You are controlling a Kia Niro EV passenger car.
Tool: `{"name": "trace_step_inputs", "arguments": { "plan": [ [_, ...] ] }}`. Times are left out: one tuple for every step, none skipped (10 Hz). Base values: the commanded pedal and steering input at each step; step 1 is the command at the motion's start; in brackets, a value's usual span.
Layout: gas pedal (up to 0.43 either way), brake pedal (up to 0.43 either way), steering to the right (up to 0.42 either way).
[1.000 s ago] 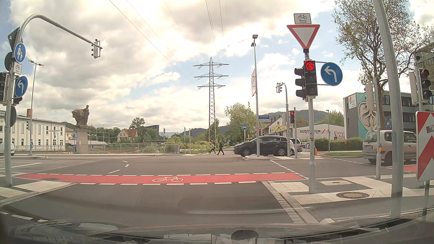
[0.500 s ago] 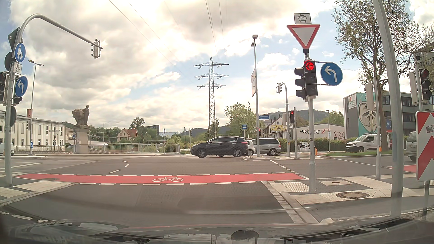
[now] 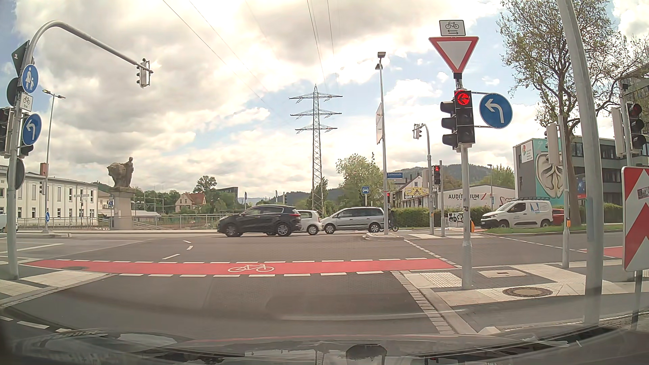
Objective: Follow the waypoints while adhering to traffic rules and regulations
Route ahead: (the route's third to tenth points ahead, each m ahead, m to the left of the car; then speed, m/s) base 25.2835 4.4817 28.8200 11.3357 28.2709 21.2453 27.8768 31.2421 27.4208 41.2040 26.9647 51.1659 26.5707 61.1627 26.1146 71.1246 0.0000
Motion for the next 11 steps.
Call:
{"name": "trace_step_inputs", "arguments": {
  "plan": [
    [0.000,0.250,-0.004],
    [0.000,0.250,-0.004],
    [0.000,0.250,-0.004],
    [0.000,0.250,-0.004],
    [0.000,0.250,-0.004],
    [0.000,0.250,-0.004],
    [0.000,0.244,-0.004],
    [0.000,0.250,-0.004],
    [0.000,0.250,-0.004],
    [0.000,0.250,-0.004],
    [0.000,0.250,-0.004]
  ]
}}
